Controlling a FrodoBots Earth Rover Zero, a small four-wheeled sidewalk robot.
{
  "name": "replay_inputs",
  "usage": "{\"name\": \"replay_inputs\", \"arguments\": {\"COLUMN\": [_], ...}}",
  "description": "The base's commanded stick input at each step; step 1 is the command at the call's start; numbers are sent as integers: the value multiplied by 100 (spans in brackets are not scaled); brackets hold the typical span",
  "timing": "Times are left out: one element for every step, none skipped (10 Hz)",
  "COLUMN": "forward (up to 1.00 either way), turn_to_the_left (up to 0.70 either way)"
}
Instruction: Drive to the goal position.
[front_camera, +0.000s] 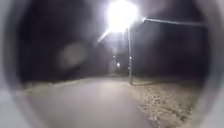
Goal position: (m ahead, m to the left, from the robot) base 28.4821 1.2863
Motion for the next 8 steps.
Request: {"name": "replay_inputs", "arguments": {"forward": [85,85,85,85,85,85,85,85], "turn_to_the_left": [0,12,14,0,0,0,0,0]}}
